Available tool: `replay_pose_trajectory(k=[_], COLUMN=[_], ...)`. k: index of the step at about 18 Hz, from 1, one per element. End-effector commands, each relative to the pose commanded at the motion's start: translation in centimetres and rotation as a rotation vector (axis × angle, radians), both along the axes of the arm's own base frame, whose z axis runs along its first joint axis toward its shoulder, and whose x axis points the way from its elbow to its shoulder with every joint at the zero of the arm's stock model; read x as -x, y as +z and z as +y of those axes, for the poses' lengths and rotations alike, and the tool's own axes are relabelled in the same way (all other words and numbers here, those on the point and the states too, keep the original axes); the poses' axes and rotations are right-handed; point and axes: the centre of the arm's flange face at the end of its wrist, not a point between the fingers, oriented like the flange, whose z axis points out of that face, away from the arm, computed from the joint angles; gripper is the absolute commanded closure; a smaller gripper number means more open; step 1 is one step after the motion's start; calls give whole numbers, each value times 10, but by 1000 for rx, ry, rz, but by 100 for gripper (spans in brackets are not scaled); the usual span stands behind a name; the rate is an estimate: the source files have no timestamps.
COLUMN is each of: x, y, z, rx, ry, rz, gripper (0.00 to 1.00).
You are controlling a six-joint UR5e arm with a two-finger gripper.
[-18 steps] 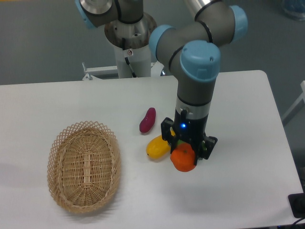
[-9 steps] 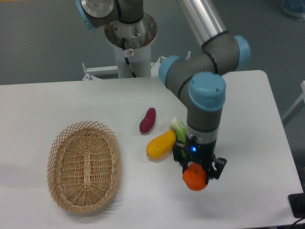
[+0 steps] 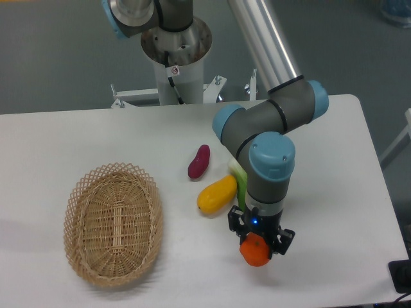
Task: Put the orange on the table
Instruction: 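Lift the orange and carry it away from the mango, then lower the held orange onto the table surface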
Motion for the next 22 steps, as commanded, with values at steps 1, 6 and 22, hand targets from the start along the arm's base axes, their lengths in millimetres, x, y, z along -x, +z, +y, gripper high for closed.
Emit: replay_pose_trajectory(k=[1,6,22], x=[-4,-16,-19], y=[-7,-19,-14], z=[-1,4,19], rx=[10,45,34], ry=[-4,18,36], rz=[-7,-1,54], gripper=[32,31,0])
